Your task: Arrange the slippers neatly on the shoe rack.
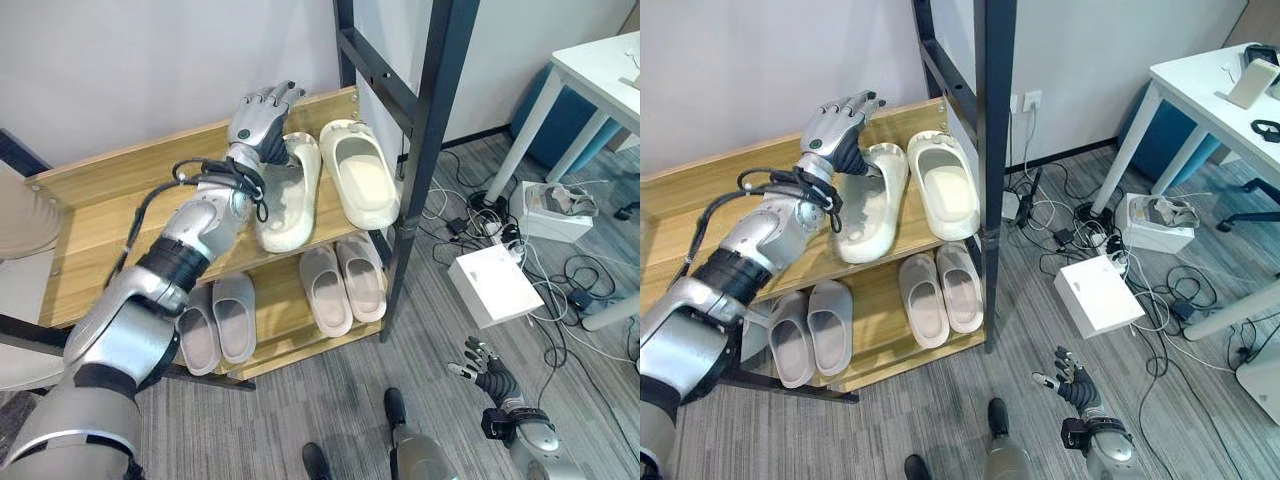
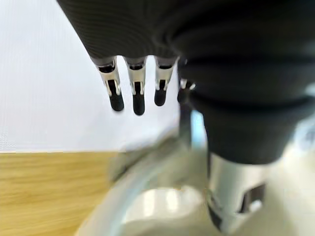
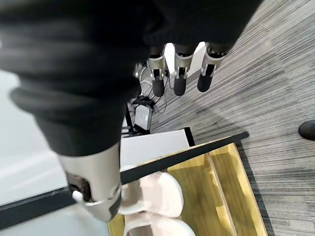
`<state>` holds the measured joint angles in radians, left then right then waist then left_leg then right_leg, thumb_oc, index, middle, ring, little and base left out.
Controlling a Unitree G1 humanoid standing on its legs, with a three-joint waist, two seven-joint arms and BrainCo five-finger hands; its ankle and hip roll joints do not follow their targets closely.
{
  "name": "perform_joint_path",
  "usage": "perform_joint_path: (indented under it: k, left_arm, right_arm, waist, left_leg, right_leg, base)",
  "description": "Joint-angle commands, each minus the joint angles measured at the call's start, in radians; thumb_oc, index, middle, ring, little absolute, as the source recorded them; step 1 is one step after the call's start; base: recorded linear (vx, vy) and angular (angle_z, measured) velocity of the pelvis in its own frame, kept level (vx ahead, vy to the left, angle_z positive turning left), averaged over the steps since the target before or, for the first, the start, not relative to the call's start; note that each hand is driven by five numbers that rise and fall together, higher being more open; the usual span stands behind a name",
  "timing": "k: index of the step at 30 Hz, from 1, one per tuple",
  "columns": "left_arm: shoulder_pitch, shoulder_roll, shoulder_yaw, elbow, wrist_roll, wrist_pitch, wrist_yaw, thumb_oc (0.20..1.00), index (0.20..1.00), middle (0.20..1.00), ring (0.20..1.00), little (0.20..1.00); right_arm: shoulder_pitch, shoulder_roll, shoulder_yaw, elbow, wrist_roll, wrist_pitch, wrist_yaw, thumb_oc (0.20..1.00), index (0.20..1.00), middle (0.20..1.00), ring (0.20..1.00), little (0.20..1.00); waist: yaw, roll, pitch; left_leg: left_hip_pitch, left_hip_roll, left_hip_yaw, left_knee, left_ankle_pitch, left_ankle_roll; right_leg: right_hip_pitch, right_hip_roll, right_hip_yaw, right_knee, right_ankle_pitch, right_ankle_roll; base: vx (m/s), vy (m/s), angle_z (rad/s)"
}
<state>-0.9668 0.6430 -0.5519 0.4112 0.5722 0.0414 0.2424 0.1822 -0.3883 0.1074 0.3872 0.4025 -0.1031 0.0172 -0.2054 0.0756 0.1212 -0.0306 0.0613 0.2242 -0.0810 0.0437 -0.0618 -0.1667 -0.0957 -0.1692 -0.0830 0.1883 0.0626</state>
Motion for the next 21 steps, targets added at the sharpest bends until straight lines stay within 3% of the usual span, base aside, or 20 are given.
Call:
perform_joint_path:
  k: [1,3,11,15,16,21]
  left_arm:
    - [-0.042,0.035,0.116,0.026,-0.078,-0.020,-0.001,1.000,1.000,1.000,1.000,1.000]
    - [0.029,0.000,0.186,-0.002,-0.244,-0.058,-0.003,1.000,1.000,1.000,1.000,1.000]
    - [0.209,-0.037,0.317,-0.171,-0.524,-0.142,-0.009,1.000,1.000,1.000,1.000,1.000]
    - [0.345,-0.111,0.361,-0.260,-0.852,-0.207,-0.063,1.000,1.000,1.000,1.000,1.000]
    - [0.400,-0.156,0.349,-0.294,-1.035,-0.215,-0.103,1.000,1.000,1.000,1.000,1.000]
    - [0.491,-0.160,0.284,-0.357,-1.178,-0.156,-0.172,1.000,1.000,1.000,1.000,1.000]
  right_arm:
    - [0.000,0.009,-0.030,-0.028,-0.021,-0.008,0.023,1.000,1.000,1.000,1.000,1.000]
    - [0.000,0.016,-0.023,-0.024,-0.033,0.009,0.033,1.000,1.000,1.000,1.000,1.000]
    - [0.000,0.031,-0.007,-0.009,-0.061,0.017,0.045,1.000,1.000,1.000,1.000,1.000]
    - [0.014,0.031,-0.006,-0.014,-0.071,0.027,0.052,1.000,1.000,1.000,1.000,1.000]
    - [0.016,0.023,-0.001,-0.017,-0.075,0.035,0.052,1.000,1.000,1.000,1.000,1.000]
    - [0.017,0.003,0.017,-0.032,-0.075,0.053,0.070,1.000,1.000,1.000,1.000,1.000]
  waist:
    - [0.017,-0.020,0.011]
    - [0.034,-0.024,0.007]
    - [0.066,-0.028,-0.006]
    - [0.080,-0.029,-0.015]
    - [0.083,-0.030,-0.018]
    - [0.089,-0.032,-0.028]
  left_leg:
    - [0.038,-0.021,-0.075,-0.001,-0.055,-0.005]
    - [0.037,-0.023,-0.086,0.001,-0.051,-0.004]
    - [0.032,-0.025,-0.109,0.000,-0.043,-0.004]
    - [0.031,-0.027,-0.120,-0.001,-0.038,-0.005]
    - [0.030,-0.029,-0.127,-0.002,-0.036,-0.004]
    - [0.031,-0.031,-0.134,-0.004,-0.034,-0.002]
  right_leg:
    - [0.109,-0.009,-0.084,-0.004,-0.144,0.098]
    - [0.116,-0.012,-0.096,-0.004,-0.145,0.096]
    - [0.127,-0.019,-0.122,-0.004,-0.142,0.094]
    - [0.135,-0.023,-0.134,-0.004,-0.141,0.093]
    - [0.138,-0.024,-0.140,-0.004,-0.139,0.093]
    - [0.141,-0.028,-0.146,-0.004,-0.136,0.096]
  base:
    - [-0.02,-0.005,0.22]
    - [-0.03,0.001,0.16]
    - [-0.02,0.003,0.14]
    - [-0.01,0.016,0.12]
    - [-0.02,0.019,0.21]
    - [-0.01,0.016,0.09]
